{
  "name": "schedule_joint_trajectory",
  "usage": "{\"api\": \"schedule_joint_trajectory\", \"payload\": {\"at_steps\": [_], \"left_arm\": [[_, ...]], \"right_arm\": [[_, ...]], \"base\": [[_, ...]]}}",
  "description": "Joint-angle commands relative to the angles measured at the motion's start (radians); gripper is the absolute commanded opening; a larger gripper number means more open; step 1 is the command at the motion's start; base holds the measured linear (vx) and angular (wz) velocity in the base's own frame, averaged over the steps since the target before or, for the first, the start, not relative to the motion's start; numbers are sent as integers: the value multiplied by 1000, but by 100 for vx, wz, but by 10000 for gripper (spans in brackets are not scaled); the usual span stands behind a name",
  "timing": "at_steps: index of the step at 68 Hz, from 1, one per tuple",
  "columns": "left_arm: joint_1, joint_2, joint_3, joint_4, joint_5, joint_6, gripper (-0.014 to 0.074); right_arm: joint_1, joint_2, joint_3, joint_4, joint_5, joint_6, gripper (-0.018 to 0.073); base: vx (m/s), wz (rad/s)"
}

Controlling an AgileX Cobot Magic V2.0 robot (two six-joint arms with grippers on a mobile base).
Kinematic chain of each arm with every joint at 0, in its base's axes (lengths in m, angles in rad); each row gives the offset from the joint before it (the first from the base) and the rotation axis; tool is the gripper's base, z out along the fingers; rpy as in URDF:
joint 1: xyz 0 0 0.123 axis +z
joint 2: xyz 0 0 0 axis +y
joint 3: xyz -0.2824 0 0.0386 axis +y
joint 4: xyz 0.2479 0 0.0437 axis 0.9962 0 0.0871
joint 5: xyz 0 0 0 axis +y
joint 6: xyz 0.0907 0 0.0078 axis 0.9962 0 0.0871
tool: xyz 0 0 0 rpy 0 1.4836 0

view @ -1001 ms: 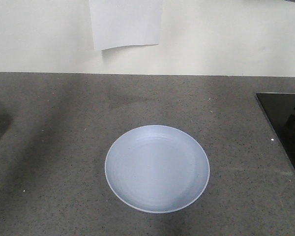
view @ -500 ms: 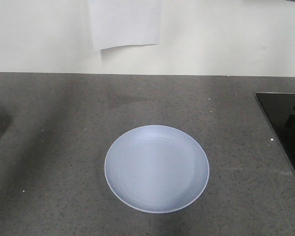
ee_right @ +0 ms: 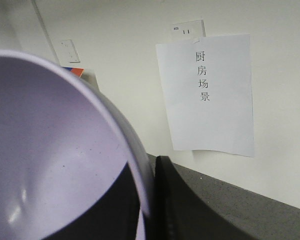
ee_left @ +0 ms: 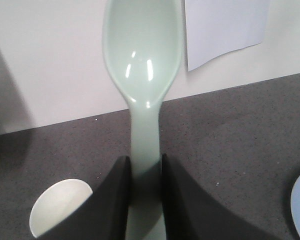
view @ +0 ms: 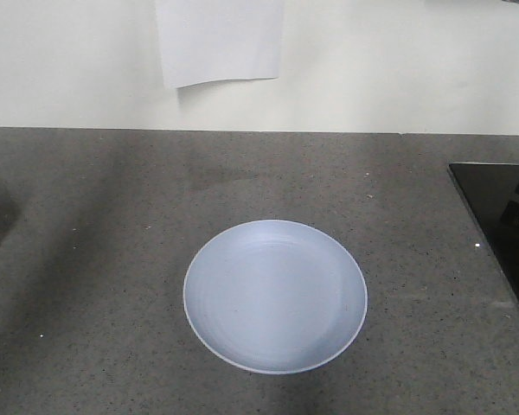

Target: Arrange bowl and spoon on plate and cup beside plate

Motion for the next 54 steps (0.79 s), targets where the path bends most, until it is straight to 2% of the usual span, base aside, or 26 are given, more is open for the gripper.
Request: {"api": "schedule_joint_trajectory", "payload": {"at_steps": [1, 54], "left_arm": [[0, -7, -23, 33, -58, -7, -6], [0, -7, -23, 33, -58, -7, -6]], "right_arm": [[-2, -24, -24, 64, -39, -10, -5], [-2, -24, -24, 64, -39, -10, -5]], "base": [[0, -1], [0, -1]]}}
